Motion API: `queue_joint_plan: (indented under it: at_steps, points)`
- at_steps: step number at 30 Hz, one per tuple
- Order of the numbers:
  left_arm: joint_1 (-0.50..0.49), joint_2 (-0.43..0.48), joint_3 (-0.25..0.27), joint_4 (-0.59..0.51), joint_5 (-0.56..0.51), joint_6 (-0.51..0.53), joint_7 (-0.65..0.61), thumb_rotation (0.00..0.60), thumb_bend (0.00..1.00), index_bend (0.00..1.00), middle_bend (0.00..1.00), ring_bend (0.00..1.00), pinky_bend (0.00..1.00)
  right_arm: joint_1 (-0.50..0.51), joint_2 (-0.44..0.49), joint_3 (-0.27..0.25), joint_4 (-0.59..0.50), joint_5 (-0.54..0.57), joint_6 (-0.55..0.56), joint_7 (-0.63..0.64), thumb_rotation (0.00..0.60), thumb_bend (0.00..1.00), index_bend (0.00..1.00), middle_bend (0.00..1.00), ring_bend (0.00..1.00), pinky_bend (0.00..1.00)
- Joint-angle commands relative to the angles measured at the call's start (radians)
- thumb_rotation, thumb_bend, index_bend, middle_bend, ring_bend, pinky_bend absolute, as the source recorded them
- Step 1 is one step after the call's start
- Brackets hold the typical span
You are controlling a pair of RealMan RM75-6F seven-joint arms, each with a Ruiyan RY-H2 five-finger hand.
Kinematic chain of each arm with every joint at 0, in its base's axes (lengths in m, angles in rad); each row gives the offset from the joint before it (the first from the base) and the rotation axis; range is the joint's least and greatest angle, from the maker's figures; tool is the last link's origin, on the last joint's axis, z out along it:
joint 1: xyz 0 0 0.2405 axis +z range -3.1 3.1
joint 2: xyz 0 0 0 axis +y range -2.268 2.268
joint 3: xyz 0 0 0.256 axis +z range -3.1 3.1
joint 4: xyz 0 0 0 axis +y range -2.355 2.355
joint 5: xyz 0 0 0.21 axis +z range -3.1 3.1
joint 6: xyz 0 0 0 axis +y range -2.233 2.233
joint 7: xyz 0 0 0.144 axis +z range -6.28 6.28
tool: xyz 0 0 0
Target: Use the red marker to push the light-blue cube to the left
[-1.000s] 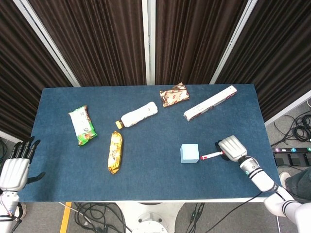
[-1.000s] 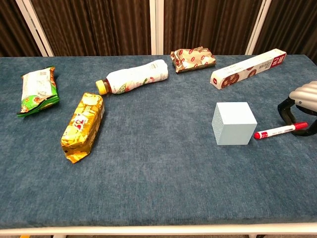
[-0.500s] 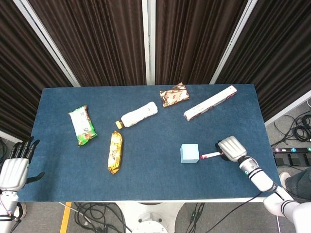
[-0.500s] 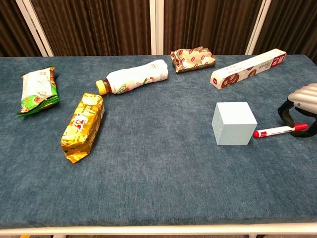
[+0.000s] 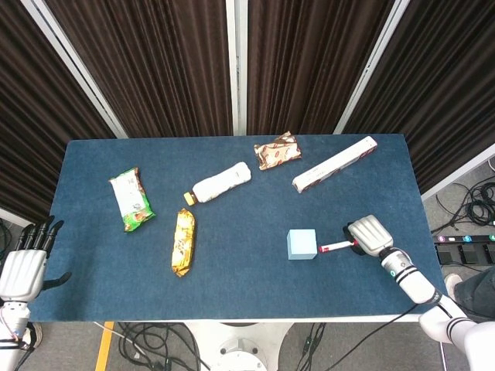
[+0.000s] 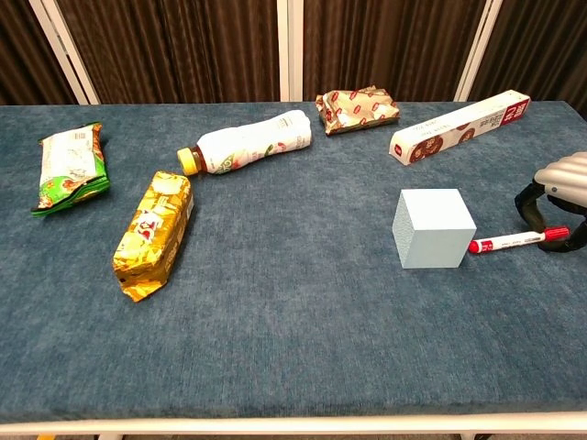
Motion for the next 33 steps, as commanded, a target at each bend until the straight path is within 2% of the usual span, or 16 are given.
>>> queue_joint_plan:
  at_steps: [1, 13, 22, 33]
  points:
    - [0.000, -0.001, 0.000, 0.002, 0.000, -0.001, -0.001, 0.600, 0.00, 0.06, 0.04, 0.00, 0.07, 0.000, -0.001, 0.001, 0.001, 0.001, 0.003, 0.005, 0.600, 0.09, 0.45, 0.56, 0.82, 0.94]
    - [-0.002, -0.001, 0.000, 0.008, 0.000, -0.002, -0.006, 0.600, 0.00, 0.06, 0.04, 0.00, 0.07, 0.003, 0.001, 0.004, -0.005, 0.003, 0.009, 0.013, 0.600, 0.09, 0.44, 0.56, 0.82, 0.94]
    - [-0.004, -0.003, 0.001, 0.013, -0.003, -0.008, -0.012, 0.600, 0.00, 0.07, 0.04, 0.00, 0.07, 0.006, -0.004, -0.002, -0.003, 0.004, -0.006, 0.004, 0.600, 0.09, 0.54, 0.57, 0.82, 0.94]
    - [-0.005, -0.002, 0.002, 0.016, -0.005, -0.012, -0.021, 0.600, 0.00, 0.06, 0.04, 0.00, 0.07, 0.009, -0.003, 0.000, -0.009, 0.010, -0.017, -0.011, 0.600, 0.12, 0.59, 0.59, 0.82, 0.94]
